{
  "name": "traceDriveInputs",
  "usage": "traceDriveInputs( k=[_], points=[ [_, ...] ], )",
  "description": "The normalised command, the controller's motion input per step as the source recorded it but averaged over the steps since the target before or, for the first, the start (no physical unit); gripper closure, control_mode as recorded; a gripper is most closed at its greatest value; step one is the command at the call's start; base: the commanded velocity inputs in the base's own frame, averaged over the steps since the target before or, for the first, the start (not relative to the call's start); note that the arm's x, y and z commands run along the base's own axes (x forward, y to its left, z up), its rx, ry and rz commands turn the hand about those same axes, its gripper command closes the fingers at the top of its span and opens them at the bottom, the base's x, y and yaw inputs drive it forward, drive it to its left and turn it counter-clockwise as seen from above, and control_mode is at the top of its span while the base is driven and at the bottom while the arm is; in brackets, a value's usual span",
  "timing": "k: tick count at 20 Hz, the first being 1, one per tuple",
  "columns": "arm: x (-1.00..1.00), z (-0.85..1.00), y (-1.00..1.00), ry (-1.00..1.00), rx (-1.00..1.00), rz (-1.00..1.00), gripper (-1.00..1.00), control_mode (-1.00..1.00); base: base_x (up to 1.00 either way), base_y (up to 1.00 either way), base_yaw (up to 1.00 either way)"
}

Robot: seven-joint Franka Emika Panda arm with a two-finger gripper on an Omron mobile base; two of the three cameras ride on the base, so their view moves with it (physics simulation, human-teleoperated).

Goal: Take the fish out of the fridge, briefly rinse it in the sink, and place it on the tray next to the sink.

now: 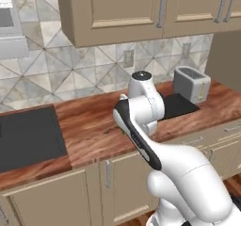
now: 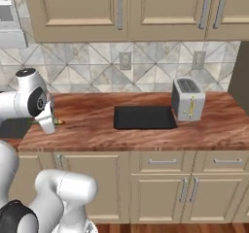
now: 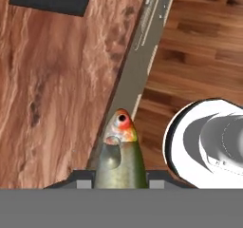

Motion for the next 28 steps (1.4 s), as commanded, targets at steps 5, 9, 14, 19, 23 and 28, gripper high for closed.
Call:
traceDriveInputs(
  k=[5,9,14,19,23,28],
  points=[
    [0.00,0.00,0.00,0.00,0.00,0.00,1.00,1.00,0.80,-1.00,0.00],
    [0.00,0.00,0.00,0.00,0.00,0.00,1.00,1.00,0.74,-1.00,0.00],
    [0.00,0.00,0.00,0.00,0.00,0.00,1.00,1.00,0.68,-0.95,0.07],
    [0.44,-0.15,-0.19,-0.01,0.00,0.08,1.00,-1.00,0.23,-0.29,0.04],
    [0.51,-0.33,0.15,0.00,0.00,0.15,1.00,-1.00,0.00,0.00,0.00],
    [0.31,-0.26,0.79,0.03,0.00,0.12,1.00,-1.00,0.00,0.00,0.00]
  ],
)
